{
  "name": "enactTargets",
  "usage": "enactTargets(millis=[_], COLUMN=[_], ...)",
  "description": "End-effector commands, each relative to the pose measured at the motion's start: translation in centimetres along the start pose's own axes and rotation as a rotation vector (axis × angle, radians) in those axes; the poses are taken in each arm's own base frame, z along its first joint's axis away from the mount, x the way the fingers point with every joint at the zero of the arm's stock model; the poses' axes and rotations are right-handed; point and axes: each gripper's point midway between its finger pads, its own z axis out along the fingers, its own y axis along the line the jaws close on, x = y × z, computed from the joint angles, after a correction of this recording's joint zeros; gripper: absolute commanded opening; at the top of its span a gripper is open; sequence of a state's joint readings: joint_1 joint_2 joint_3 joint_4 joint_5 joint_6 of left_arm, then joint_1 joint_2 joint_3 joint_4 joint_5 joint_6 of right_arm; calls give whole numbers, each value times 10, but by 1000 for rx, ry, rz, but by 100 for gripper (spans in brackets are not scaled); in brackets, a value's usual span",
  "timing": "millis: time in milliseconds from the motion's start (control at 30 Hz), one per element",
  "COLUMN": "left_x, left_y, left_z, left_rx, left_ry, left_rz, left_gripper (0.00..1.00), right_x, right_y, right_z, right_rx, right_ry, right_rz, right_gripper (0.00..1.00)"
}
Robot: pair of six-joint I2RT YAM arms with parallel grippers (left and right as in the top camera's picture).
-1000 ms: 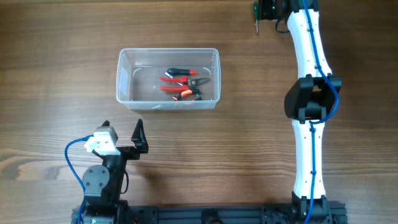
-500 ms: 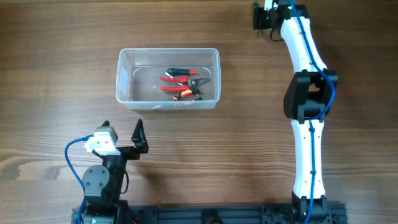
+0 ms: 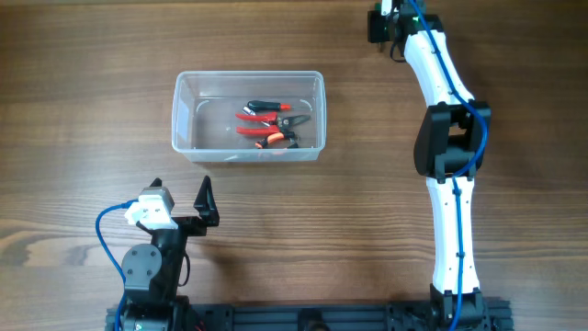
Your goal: Pack container
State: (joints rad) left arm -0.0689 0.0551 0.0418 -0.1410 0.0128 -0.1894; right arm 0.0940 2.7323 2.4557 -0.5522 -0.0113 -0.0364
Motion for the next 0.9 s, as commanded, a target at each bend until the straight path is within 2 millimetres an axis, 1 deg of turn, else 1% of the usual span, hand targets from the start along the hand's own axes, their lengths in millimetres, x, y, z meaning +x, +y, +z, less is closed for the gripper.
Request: enactTargets(millis=[0,33,133,233,300,367,433,600,667,700,833,867], left_x=[1,1,1,1,1,1,1,1,2,1,1,1], left_y=[2,2,2,2,2,2,2,2,2,2,2,2], left_z=[0,0,0,0,0,0,0,0,0,0,0,0], left_rx=[-9,-9,-9,-9,-9,-9,-9,-9,-9,-9,-9,-9], left_ry=[1,1,1,1,1,1,1,1,2,1,1,1], left_rz=[-10,-10,-10,-10,-10,-10,-10,-10,-10,-10,-10,-10], left_gripper=[100,100,100,100,100,100,100,100,100,100,100,100], right_x=[33,40,45,47,47,46,44,40,38,38,38,39], right_y=[-3,-1,0,0,0,0,0,0,0,0,0,0], right_z=[26,32,37,39,39,39,39,39,39,40,39,39], right_rx=[29,27,26,26,26,27,27,27,28,28,28,28], right_ry=[61,72,79,81,81,76,68,50,44,42,44,45], right_rz=[-11,-10,-11,-11,-11,-11,-12,-15,-15,-14,-14,-14], right_gripper=[54,54,53,41,36,34,31,29,26,24,9,4])
